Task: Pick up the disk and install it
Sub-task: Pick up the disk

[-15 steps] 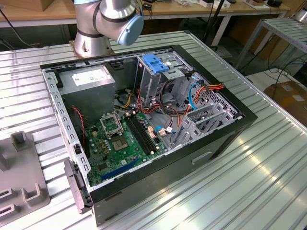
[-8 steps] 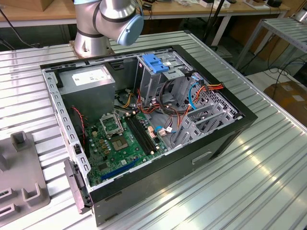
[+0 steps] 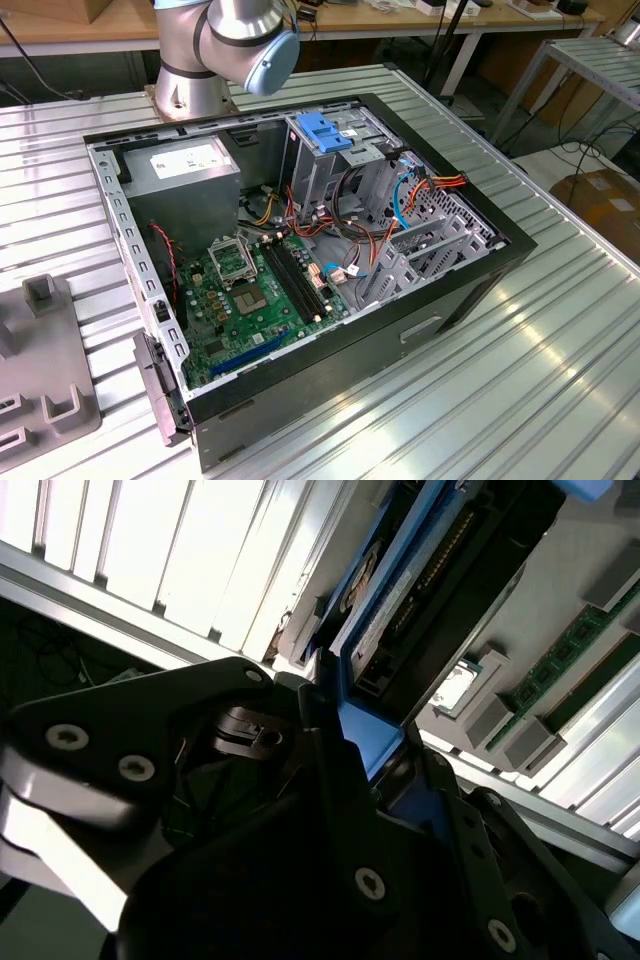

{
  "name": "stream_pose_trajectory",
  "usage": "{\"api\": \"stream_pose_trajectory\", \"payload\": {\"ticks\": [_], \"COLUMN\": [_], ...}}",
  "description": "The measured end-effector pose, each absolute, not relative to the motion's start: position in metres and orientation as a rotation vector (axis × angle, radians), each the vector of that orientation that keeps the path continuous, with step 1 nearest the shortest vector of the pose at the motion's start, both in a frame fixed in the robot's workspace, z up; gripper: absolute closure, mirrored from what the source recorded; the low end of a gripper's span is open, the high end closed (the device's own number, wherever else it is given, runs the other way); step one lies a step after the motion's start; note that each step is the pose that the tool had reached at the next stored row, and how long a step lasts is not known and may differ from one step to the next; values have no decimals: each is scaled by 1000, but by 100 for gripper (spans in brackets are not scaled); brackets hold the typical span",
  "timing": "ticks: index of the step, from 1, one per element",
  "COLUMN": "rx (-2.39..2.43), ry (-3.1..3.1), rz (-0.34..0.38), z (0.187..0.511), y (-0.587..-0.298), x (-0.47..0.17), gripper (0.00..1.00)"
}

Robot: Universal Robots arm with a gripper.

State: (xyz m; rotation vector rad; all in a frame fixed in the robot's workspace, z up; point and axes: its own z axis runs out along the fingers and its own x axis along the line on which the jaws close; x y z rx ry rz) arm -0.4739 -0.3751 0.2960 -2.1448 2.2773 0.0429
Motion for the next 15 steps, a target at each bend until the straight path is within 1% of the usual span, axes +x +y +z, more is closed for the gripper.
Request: {"api": "stream_pose_trajectory", "payload": {"ticks": [15], "rx": [-2191], "ry": [2234], "rz": [43], "z": [296], "y": [-375], "x": [-474], "gripper": [63]}}
